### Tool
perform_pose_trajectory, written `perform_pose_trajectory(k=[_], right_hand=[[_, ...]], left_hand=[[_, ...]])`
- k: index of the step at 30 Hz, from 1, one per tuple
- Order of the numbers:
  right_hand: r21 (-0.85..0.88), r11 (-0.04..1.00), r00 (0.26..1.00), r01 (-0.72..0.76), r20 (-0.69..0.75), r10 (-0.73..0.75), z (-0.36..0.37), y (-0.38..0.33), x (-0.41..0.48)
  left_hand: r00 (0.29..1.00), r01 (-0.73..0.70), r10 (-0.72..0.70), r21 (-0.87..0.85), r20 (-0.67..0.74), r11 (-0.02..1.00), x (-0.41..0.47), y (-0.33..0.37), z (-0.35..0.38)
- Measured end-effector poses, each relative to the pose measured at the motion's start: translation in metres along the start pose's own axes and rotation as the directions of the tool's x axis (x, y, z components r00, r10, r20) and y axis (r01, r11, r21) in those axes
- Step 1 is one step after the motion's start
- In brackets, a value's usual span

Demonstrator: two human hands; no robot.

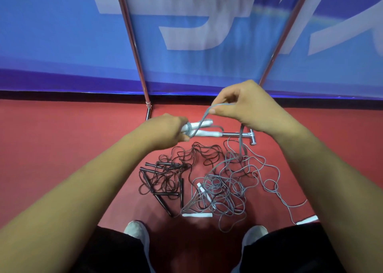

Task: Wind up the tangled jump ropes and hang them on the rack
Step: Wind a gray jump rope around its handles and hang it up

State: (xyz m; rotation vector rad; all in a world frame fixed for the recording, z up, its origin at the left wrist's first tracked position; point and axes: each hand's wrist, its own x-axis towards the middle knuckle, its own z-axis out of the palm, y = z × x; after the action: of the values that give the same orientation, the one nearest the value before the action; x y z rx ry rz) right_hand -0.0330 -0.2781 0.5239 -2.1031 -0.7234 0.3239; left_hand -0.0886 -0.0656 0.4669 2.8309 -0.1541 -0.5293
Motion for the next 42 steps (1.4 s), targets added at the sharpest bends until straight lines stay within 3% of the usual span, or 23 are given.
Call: perform_pose_trajectory(k=[5,9,11,14,17,23,26,29,31,33,38,42], right_hand=[[-0.148,0.989,0.994,0.024,-0.106,-0.040,0.003,0.007,0.003],[-0.143,0.989,0.985,-0.026,-0.175,0.000,-0.001,0.017,0.006],[-0.085,0.994,0.982,-0.066,-0.183,0.049,-0.004,0.023,0.008],[0.005,0.992,0.980,-0.126,-0.156,0.125,-0.007,0.028,0.010],[0.011,0.992,0.978,-0.124,-0.165,0.124,-0.007,0.028,0.009],[0.199,0.963,0.977,-0.183,-0.071,0.200,0.003,0.023,0.009],[0.230,0.953,0.978,-0.198,-0.024,0.209,0.005,0.021,0.009],[0.166,0.959,0.973,-0.229,0.004,0.232,0.003,0.022,0.004],[0.147,0.965,0.976,-0.216,0.020,0.216,0.000,0.024,0.000],[0.153,0.971,0.983,-0.185,0.021,0.184,-0.003,0.022,-0.003],[-0.024,0.989,0.990,-0.144,0.000,0.144,-0.010,0.017,-0.006],[-0.148,0.979,0.990,-0.139,-0.054,0.132,-0.016,0.020,-0.007]], left_hand=[[0.952,-0.251,0.254,-0.041,0.170,0.967,-0.006,0.016,0.004],[0.888,-0.388,0.442,-0.309,0.127,0.868,-0.011,0.015,-0.001],[0.875,-0.390,0.483,-0.543,0.032,0.744,-0.013,0.016,0.000],[0.858,-0.306,0.508,-0.870,-0.077,0.385,-0.016,0.018,-0.001],[0.891,-0.292,0.397,-0.948,-0.221,0.128,-0.015,0.017,-0.008],[0.970,-0.234,0.056,-0.971,-0.236,-0.043,-0.008,0.019,-0.017],[0.973,-0.228,-0.055,-0.971,-0.224,-0.077,-0.006,0.018,-0.022],[0.956,-0.287,-0.123,-0.930,-0.265,-0.230,-0.004,0.004,-0.033],[0.948,-0.311,-0.139,-0.925,-0.286,-0.218,-0.004,-0.011,-0.038],[0.951,-0.298,-0.117,-0.947,-0.285,-0.120,-0.006,-0.020,-0.038],[0.959,-0.235,-0.164,-0.972,-0.231,-0.007,-0.001,-0.020,-0.031],[0.938,-0.219,-0.239,-0.964,-0.251,0.153,0.003,-0.025,-0.026]])
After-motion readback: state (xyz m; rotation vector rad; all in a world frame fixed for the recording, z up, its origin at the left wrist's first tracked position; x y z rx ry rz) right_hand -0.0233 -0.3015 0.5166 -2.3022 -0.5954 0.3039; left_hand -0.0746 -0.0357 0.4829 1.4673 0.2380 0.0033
